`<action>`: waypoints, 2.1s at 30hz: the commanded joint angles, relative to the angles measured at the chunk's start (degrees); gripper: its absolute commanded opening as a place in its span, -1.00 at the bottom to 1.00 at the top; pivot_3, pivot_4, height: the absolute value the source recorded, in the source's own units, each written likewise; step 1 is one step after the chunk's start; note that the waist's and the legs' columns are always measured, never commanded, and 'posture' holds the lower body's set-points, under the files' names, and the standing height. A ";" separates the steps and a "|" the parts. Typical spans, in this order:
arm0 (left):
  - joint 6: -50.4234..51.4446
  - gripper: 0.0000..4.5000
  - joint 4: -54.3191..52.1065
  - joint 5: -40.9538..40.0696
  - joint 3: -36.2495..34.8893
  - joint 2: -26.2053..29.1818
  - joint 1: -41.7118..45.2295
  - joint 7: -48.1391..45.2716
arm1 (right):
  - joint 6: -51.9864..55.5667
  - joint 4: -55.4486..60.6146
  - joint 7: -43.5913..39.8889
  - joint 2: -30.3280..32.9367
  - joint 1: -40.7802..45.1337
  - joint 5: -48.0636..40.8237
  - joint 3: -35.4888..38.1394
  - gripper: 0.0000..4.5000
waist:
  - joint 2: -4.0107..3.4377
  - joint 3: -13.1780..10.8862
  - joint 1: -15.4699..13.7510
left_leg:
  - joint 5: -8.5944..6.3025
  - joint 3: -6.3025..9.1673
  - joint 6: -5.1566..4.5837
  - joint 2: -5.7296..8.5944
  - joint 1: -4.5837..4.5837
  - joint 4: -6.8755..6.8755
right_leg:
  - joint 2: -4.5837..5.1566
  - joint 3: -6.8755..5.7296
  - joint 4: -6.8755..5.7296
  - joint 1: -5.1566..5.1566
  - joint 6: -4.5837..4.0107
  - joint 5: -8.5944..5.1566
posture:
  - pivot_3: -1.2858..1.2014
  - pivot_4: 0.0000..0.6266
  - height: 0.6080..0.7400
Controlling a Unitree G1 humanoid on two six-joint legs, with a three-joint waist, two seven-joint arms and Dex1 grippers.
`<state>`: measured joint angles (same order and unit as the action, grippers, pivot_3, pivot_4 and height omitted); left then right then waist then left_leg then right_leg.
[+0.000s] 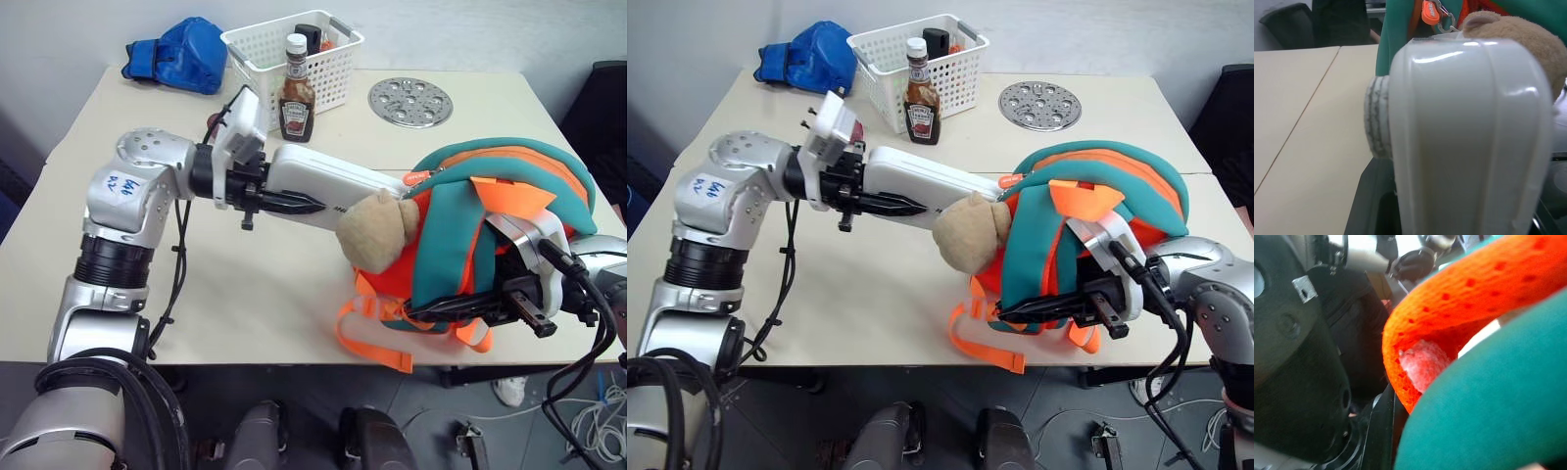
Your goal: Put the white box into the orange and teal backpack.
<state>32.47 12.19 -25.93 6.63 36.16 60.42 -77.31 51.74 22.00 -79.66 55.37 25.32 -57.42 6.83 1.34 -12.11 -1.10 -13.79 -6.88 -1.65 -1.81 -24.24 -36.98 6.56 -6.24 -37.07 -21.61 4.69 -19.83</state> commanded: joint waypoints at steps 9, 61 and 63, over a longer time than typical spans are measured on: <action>3.48 -0.47 -0.79 -4.53 -4.71 -2.10 2.65 -1.36 | 1.03 2.01 -0.21 1.24 -0.32 -3.89 1.90 -0.99 | 0.00 0.00 -0.02 | -0.05 -0.01 -0.07 0.02 -0.03 -0.04 | 0.03 0.02 0.01 0.00 0.00 0.00 | 0.03 -0.52 1.00; 15.70 0.61 -21.14 -11.27 -11.22 4.61 -4.73 4.52 | -3.23 0.51 13.39 -7.68 0.70 4.10 -3.11 -1.00 | -0.03 0.01 1.21 | -0.16 0.04 -0.22 0.04 -0.08 -0.21 | 0.07 0.04 -0.04 0.03 0.25 0.14 | 0.03 -0.52 1.00; 18.48 0.61 -24.73 -13.65 -12.57 4.25 -4.59 8.14 | -3.26 0.44 13.39 -7.92 0.85 4.28 -3.33 -1.00 | -0.03 0.01 1.20 | -0.16 0.04 -0.22 0.04 -0.07 -0.21 | 0.07 0.05 -0.04 0.04 0.25 0.14 | 0.03 -0.52 1.00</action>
<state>48.70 -8.18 -36.27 -3.82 40.50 55.11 -71.94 48.96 22.00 -66.16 47.71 25.56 -53.08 3.48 1.31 -12.10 0.11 -13.95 -6.84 -1.87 -1.77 -24.31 -37.19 6.64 -6.17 -37.12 -21.57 4.94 -19.69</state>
